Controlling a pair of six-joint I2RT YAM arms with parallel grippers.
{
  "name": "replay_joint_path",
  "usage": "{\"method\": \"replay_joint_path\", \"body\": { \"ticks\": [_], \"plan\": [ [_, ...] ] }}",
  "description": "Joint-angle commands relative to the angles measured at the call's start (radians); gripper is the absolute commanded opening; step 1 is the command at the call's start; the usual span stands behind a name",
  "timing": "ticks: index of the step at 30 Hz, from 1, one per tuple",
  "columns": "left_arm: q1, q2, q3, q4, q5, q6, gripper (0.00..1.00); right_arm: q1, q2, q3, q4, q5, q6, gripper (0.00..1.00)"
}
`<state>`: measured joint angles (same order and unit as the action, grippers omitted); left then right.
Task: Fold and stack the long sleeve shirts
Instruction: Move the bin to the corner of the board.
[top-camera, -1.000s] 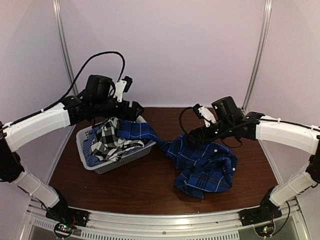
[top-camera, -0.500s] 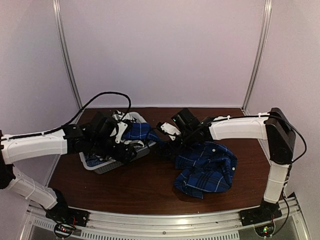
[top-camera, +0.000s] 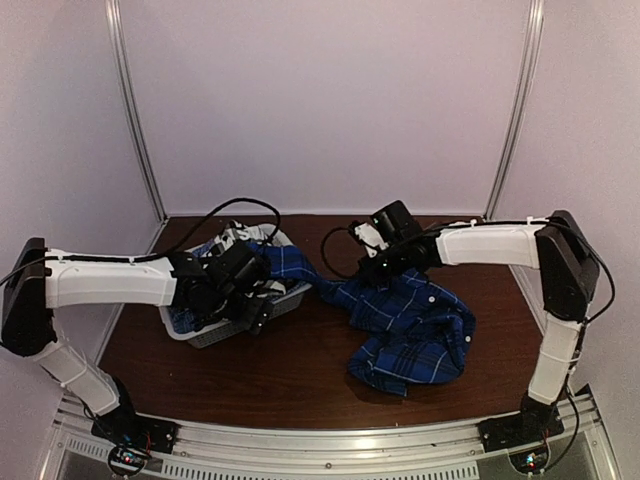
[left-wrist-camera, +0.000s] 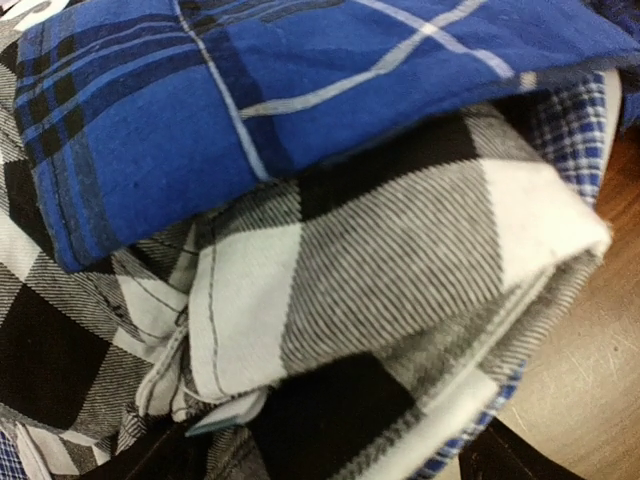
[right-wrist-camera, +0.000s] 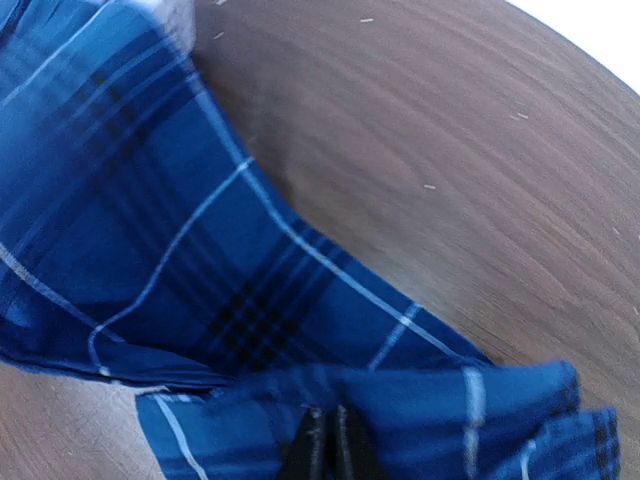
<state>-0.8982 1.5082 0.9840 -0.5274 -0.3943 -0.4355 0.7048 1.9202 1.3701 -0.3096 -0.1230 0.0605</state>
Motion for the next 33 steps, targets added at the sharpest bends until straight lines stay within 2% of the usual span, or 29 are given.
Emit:
{"method": "replay_joint_path", "body": {
  "ticks": [1,6,8,13,17,19,22,26,29,33],
  "plan": [
    [0.036,0.039,0.044,-0.028,-0.121,-0.057,0.87,-0.104,-0.186,-0.124,0.055,0.054,0.098,0.00],
    [0.117,0.019,0.021,0.029,-0.055,-0.046,0.85,-0.147,-0.264,-0.189,0.041,0.009,0.078,0.00],
    [0.137,0.008,0.005,0.055,-0.029,-0.041,0.85,-0.142,-0.265,-0.186,0.048,-0.061,0.061,0.06],
    [0.184,-0.006,-0.029,0.116,0.019,-0.057,0.85,-0.074,-0.239,-0.156,0.077,-0.110,-0.006,0.41],
    [0.219,-0.024,-0.064,0.198,0.065,-0.086,0.84,-0.010,-0.157,-0.081,0.091,-0.156,-0.041,0.69],
    [0.247,-0.037,-0.087,0.251,0.111,-0.107,0.84,0.016,-0.110,-0.042,0.097,-0.176,-0.047,0.78],
    [0.269,-0.051,-0.112,0.316,0.164,-0.130,0.83,0.051,-0.034,0.025,0.084,-0.194,-0.088,0.84],
    [0.269,-0.047,-0.122,0.346,0.191,-0.147,0.82,0.084,0.060,0.095,0.076,-0.197,-0.109,0.86],
    [0.269,-0.051,-0.142,0.376,0.202,-0.160,0.82,0.085,0.124,0.152,0.071,-0.158,-0.101,0.81],
    [0.283,-0.053,-0.167,0.412,0.210,-0.186,0.84,0.079,0.168,0.203,0.076,-0.060,-0.065,0.47]
  ]
}}
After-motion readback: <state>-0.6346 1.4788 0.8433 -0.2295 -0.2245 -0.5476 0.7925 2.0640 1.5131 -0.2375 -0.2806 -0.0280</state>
